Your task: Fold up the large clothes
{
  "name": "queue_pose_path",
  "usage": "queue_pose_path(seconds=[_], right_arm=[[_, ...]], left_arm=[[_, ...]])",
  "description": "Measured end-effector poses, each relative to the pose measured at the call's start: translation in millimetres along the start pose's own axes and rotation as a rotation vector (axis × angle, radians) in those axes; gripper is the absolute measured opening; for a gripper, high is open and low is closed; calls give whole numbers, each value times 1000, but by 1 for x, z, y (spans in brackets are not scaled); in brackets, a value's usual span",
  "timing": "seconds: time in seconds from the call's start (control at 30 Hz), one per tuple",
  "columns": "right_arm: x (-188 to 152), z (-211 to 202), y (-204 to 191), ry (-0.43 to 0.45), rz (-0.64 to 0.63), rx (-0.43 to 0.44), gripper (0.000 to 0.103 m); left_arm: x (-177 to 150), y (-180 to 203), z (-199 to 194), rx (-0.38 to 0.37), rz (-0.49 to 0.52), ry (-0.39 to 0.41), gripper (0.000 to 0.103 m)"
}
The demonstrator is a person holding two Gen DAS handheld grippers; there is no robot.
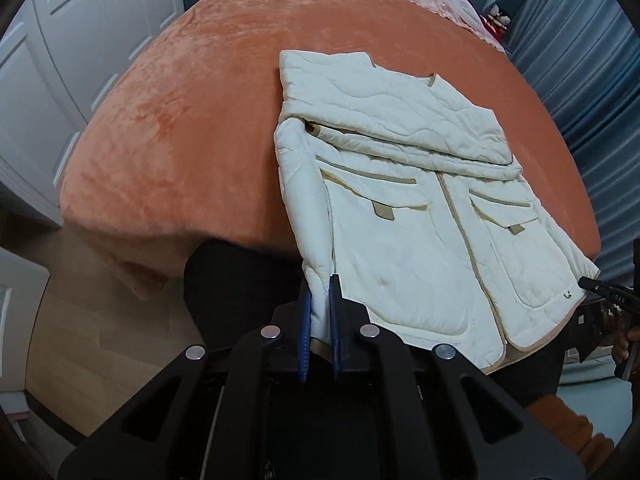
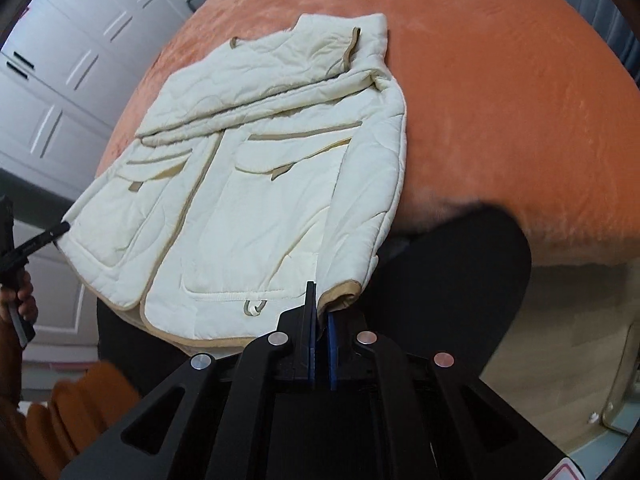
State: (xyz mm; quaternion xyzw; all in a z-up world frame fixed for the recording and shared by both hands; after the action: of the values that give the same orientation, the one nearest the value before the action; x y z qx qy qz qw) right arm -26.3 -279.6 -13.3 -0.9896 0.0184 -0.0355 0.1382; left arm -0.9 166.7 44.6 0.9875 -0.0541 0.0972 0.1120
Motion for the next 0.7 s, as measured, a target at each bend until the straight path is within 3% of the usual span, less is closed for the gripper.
queue_pose_path(seconds=[0.07,0.17,0.23,0.3,0.33,0.43,0.5,0.6,0.7], right_arm=[[-22,-9,-8,-36,-15,16,4],[-15,-39,-18,52,-13,56,4],[13,-67,-16,170,15,92,4],[49,-93,-10,294,38,88,4],[63,-104,-5,345,51,85,4],[117,-114,-1,434,87,107,4],[148,-111,-5,485,81,92,4],[196,-90,-2,538,132,125,4],[233,-71,2,545,187,116,4]], left_arm=[[-18,1,-19,-34,-31,-15,7],[-9,5,-52,-76,-65,81,7],[17,10,-72,-89,-68,181,7],[52,13,-86,-57,-59,281,7],[70,14,-91,-37,-58,325,1],[124,11,-106,26,-70,465,0],[159,9,-102,51,-80,517,0],[200,-3,-68,57,-139,501,0],[214,-3,-53,0,-183,458,0]])
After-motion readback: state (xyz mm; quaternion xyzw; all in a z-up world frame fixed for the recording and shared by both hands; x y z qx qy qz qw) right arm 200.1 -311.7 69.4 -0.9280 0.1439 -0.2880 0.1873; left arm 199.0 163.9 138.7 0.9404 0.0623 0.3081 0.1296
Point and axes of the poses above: each gripper's, at about its wrist camera, not at the fingertips, and z roughly the way its jaws point, y to its right, x to its top, the point moved 9 cm from there along z, roughly the way its jaws point, and after that the axes turned 8 degrees about -y, right-handed, at the moved point
